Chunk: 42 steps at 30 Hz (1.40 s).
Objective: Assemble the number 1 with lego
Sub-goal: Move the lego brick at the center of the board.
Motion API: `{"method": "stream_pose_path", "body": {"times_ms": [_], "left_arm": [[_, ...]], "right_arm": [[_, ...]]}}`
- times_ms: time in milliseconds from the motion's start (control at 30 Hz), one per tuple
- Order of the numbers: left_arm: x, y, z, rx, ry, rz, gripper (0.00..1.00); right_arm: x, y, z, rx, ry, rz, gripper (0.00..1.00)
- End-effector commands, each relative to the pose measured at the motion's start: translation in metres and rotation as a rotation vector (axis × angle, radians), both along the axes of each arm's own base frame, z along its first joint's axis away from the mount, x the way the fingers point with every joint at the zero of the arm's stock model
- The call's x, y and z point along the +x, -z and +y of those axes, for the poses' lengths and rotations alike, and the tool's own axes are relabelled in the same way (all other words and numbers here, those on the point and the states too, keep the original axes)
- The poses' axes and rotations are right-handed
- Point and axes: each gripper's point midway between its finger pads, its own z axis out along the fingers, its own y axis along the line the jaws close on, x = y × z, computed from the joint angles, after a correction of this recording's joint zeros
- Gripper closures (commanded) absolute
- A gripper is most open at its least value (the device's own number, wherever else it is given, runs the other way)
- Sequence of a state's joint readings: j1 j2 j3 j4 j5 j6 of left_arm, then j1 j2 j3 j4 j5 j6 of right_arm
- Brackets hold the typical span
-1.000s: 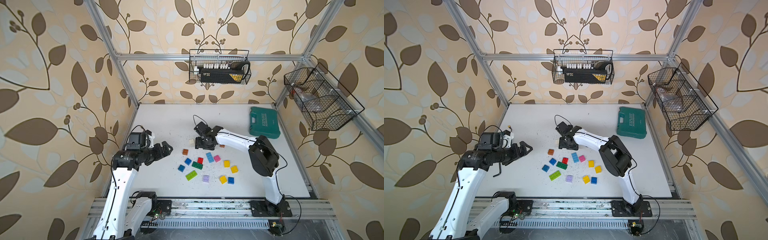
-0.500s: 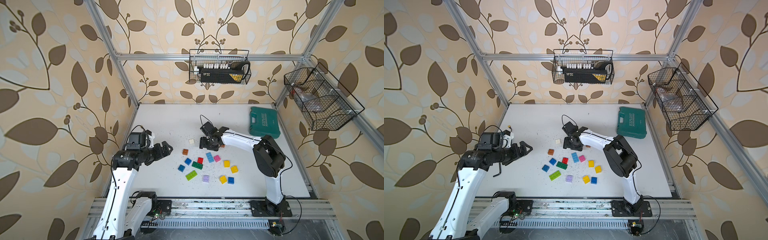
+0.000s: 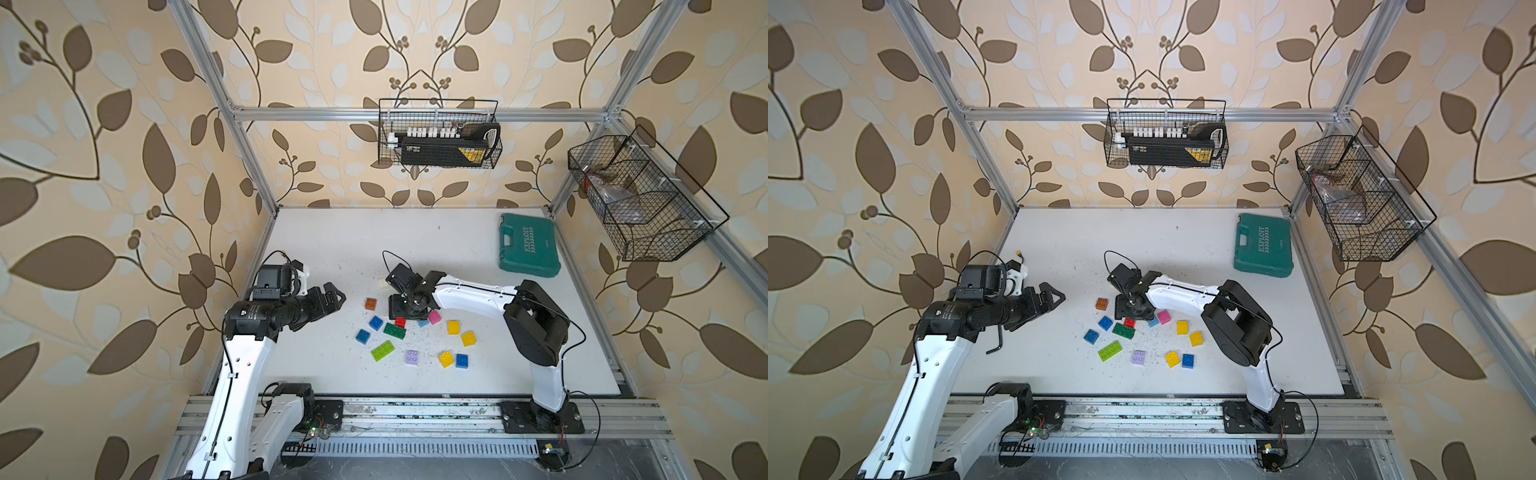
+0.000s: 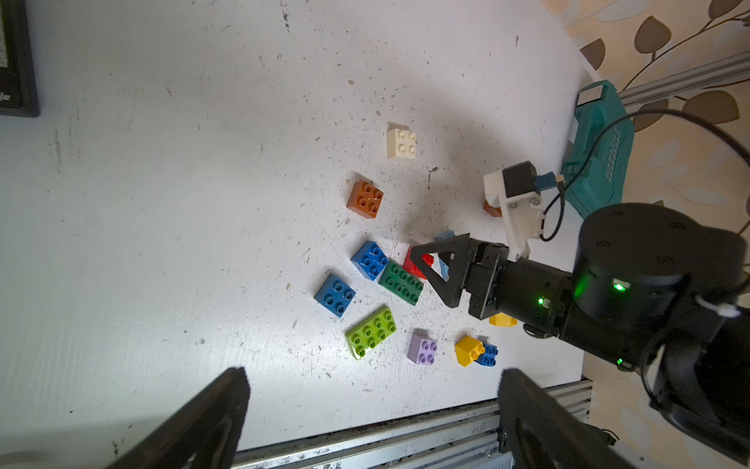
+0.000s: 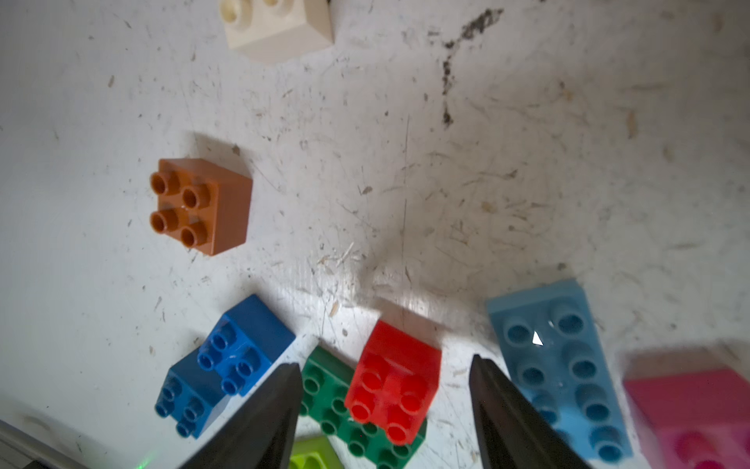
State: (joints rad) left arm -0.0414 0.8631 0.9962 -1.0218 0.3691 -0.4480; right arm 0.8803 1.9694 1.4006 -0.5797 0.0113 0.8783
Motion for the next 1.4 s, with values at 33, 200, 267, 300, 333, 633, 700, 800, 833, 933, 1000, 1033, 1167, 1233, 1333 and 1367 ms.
{"method": "stream_pose_path", "body": {"times_ms": [33, 200, 267, 300, 333, 633, 700, 800, 833, 933, 1000, 1033, 1167, 1233, 1333, 1367], "left_arm": [[-0.001, -0.004, 0.0, 0.007, 0.007, -0.022, 0.01], [-0.001, -0.005, 0.0, 0.008, 0.005, -0.026, 0.01], [-0.001, -0.005, 0.0, 0.007, 0.007, -0.027, 0.01], [-0.001, -0.006, 0.0, 0.007, 0.007, -0.027, 0.01], [-0.001, -0.006, -0.001, 0.005, 0.007, -0.027, 0.01], [-0.002, -0.006, 0.0, 0.008, 0.005, -0.027, 0.01], [-0.002, -0.006, 0.0, 0.009, 0.004, -0.028, 0.01], [-0.002, -0.006, 0.0, 0.008, 0.005, -0.028, 0.01], [-0.002, -0.006, 0.0, 0.008, 0.005, -0.027, 0.01], [-0.002, -0.006, 0.0, 0.007, 0.006, -0.028, 0.01], [-0.002, -0.006, 0.0, 0.009, 0.005, -0.028, 0.01], [-0.002, -0.006, 0.0, 0.009, 0.004, -0.028, 0.01], [-0.002, -0.005, 0.0, 0.009, 0.005, -0.026, 0.01], [-0.002, -0.005, 0.0, 0.009, 0.004, -0.024, 0.01], [-0.002, -0.005, 0.0, 0.009, 0.005, -0.023, 0.01], [-0.002, -0.005, 0.0, 0.009, 0.004, -0.022, 0.01]], "right_arm": [[-0.014, -0.023, -0.005, 0.005, 0.008, -0.034, 0.33], [-0.036, -0.02, -0.013, 0.006, 0.025, -0.016, 0.48], [-0.043, -0.014, -0.016, 0.017, 0.034, -0.001, 0.57], [-0.046, -0.011, -0.018, 0.017, 0.039, 0.009, 0.6], [-0.049, -0.007, -0.02, 0.012, 0.041, 0.019, 0.62], [-0.062, 0.009, -0.014, -0.032, 0.015, 0.036, 0.64], [-0.062, 0.012, -0.008, -0.028, 0.007, 0.042, 0.65], [-0.061, 0.014, 0.002, -0.021, -0.003, 0.043, 0.65], [-0.06, 0.015, 0.005, -0.019, -0.005, 0.043, 0.65], [-0.057, 0.019, 0.015, -0.004, -0.011, 0.049, 0.63], [-0.054, 0.022, 0.024, 0.011, -0.019, 0.05, 0.61], [-0.052, 0.022, 0.029, 0.018, -0.024, 0.05, 0.61], [-0.042, 0.021, 0.051, 0.046, -0.049, 0.046, 0.6], [-0.036, 0.016, 0.061, 0.049, -0.068, 0.035, 0.59], [-0.029, 0.007, 0.063, 0.036, -0.079, 0.013, 0.57], [-0.029, 0.003, 0.062, 0.032, -0.08, 0.006, 0.56]]}}
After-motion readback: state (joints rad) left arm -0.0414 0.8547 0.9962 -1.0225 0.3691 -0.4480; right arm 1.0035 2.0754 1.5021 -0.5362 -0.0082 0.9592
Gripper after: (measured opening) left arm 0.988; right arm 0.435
